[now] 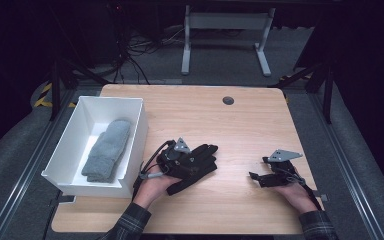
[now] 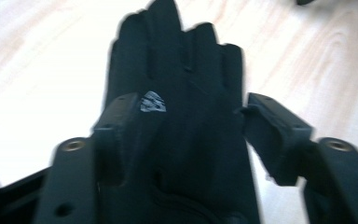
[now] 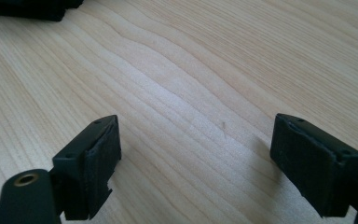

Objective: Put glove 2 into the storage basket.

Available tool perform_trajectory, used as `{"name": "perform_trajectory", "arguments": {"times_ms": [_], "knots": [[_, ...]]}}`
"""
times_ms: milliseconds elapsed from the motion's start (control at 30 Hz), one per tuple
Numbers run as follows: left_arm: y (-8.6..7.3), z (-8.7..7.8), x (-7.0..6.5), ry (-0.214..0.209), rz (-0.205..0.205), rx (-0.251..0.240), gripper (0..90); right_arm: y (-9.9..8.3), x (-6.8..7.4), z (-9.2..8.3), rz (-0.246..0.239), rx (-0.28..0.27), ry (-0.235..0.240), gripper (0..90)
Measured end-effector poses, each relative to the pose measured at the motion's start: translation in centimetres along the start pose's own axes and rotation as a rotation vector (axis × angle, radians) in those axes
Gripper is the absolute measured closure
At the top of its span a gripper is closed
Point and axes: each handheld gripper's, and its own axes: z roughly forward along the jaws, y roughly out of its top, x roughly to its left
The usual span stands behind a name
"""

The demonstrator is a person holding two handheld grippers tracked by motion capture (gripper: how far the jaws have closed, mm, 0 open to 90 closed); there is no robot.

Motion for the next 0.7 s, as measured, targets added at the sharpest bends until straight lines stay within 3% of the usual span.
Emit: {"name": "perform_trajectory", "arguments": {"times_ms": [233,467,700], "knots": [[-0.1,1.8,0.8,0.005,-0.003,0.037,19.7,0.0,0.0,0.0,0.0,0.0,0.0,16.5],[-0.8,3.0,1.2,0.009,-0.01,0.073,16.7,0.0,0.0,0.0,0.0,0.0,0.0,16.4],[-1.5,3.7,1.8,-0.029,-0.024,0.082,15.5,0.0,0.0,0.0,-0.001,0.0,0.001,16.3]]}}
